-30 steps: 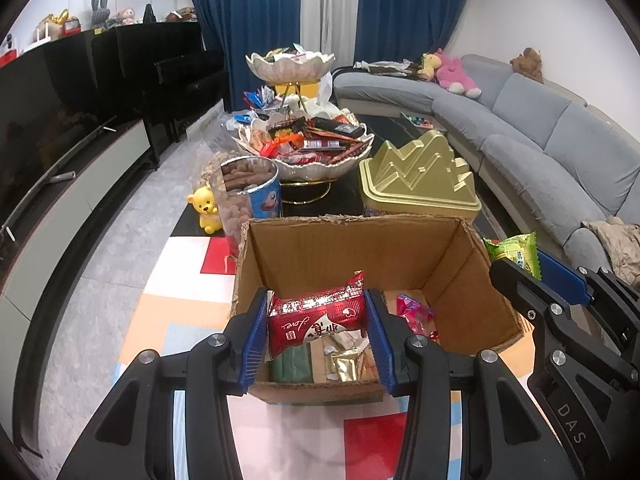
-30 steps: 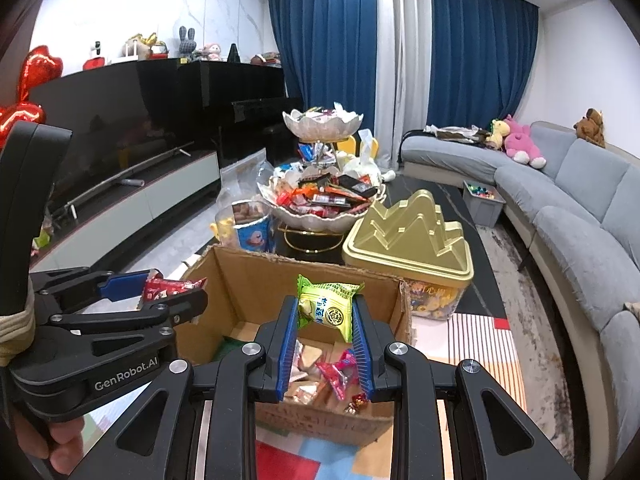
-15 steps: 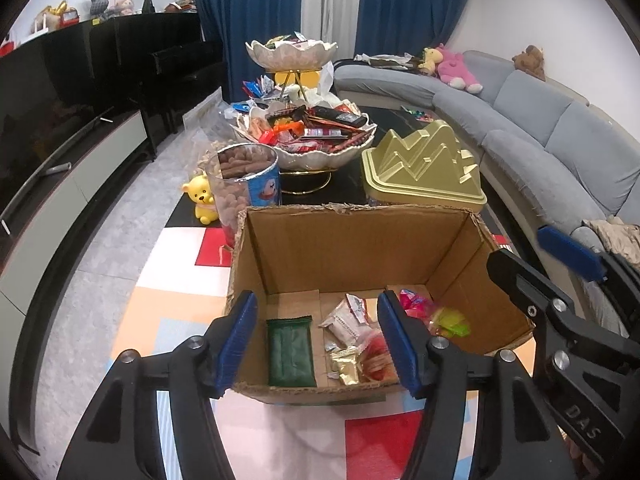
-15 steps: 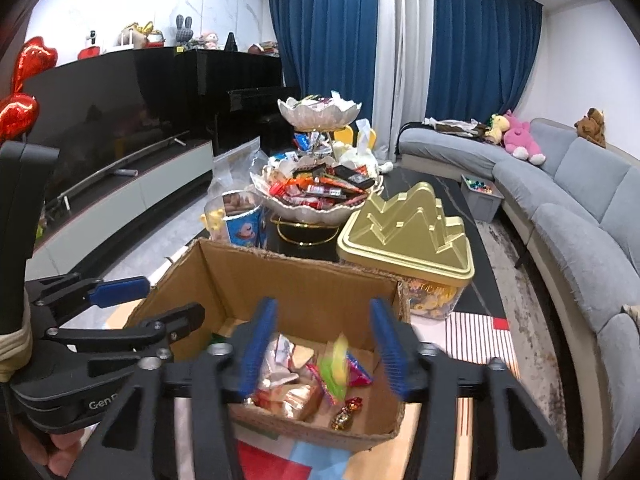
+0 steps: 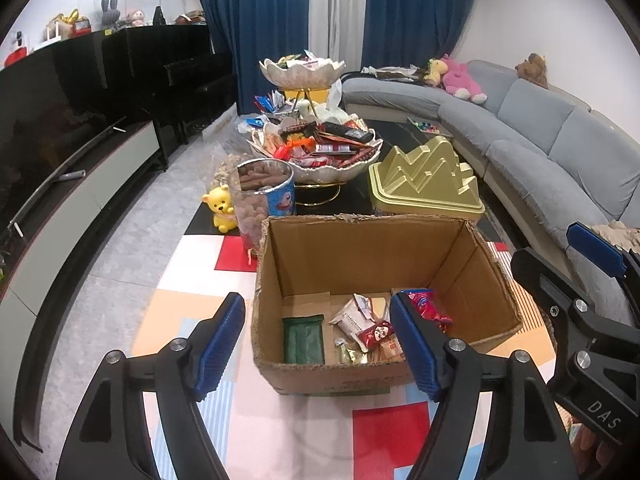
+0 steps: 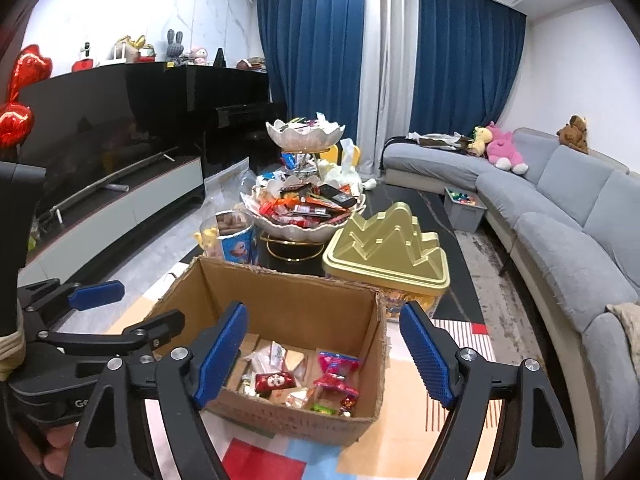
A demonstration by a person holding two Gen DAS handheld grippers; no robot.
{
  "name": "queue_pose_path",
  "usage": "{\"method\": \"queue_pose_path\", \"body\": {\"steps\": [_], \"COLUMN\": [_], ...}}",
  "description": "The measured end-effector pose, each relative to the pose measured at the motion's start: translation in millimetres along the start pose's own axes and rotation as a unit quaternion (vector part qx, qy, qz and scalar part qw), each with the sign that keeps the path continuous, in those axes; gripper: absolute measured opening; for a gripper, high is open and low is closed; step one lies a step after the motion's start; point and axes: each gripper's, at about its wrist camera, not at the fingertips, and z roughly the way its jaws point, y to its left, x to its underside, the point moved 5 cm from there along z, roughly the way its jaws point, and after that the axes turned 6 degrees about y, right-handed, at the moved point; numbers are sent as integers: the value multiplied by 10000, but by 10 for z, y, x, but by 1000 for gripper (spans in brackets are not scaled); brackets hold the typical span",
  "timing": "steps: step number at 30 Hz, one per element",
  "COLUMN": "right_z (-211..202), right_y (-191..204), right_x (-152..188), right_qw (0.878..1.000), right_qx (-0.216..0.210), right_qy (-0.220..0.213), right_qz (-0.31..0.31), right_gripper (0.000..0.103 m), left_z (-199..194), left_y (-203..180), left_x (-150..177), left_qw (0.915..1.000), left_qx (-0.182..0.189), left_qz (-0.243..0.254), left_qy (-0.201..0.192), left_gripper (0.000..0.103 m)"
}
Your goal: Organize snacks
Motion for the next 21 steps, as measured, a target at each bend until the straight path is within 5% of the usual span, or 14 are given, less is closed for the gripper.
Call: {"method": "queue_pose_path", "body": {"steps": [21], "right_z": [-650], "right_y": [4], "right_x": [254], "right_qw": [9992], "right_qx": [85], "right_qy": [37], "right_qz": [381], "right_gripper": [83], "left_z": [-673], "left_y": [8], "left_x": [378], "left_qw": [9994], "left_qx": [-1], "left_qz": [40], "left_qy": [-349], "left_gripper": [80]}}
